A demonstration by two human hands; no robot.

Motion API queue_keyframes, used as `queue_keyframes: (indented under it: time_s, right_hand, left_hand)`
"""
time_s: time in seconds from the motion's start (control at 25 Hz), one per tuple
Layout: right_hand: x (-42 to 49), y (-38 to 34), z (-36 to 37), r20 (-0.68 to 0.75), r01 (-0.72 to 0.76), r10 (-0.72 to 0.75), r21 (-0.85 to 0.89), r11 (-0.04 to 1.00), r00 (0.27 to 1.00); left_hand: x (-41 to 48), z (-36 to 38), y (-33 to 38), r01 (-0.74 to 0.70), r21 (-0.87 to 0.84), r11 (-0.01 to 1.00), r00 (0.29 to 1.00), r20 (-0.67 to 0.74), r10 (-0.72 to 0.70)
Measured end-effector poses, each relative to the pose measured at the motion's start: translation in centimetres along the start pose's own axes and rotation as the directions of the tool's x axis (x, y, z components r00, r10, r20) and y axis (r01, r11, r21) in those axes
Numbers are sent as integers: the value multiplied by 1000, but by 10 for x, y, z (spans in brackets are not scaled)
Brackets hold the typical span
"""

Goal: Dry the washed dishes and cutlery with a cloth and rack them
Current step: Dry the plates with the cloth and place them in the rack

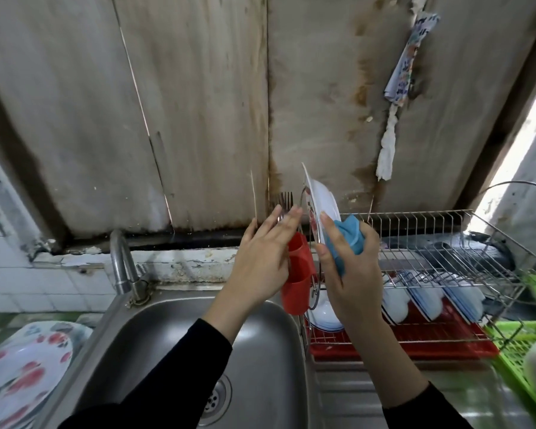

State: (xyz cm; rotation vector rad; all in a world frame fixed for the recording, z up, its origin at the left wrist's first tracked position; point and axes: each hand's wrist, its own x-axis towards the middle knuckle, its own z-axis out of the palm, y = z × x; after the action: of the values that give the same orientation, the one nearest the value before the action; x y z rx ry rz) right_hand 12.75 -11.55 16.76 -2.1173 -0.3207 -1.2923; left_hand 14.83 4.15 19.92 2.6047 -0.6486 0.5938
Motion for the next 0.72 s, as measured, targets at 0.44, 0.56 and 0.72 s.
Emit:
queue_keyframes:
  time_s: [0.44, 0.56, 0.72]
  right_hand:
    - [-23, -62, -16, -56, 125, -116, 186, 975, 992]
    - [-47, -81, -5, 169, -4, -37, 234, 972, 985]
    - [-88, -113, 20, 436, -154, 31, 249, 956, 900]
  left_hand:
    - [-82, -10, -19, 249, 85, 965, 958, -165, -233]
    - [-122, -18, -34, 345, 92, 934, 929, -173, -327]
    - [-186, -32, -64, 458, 92, 884, 884, -155, -441]
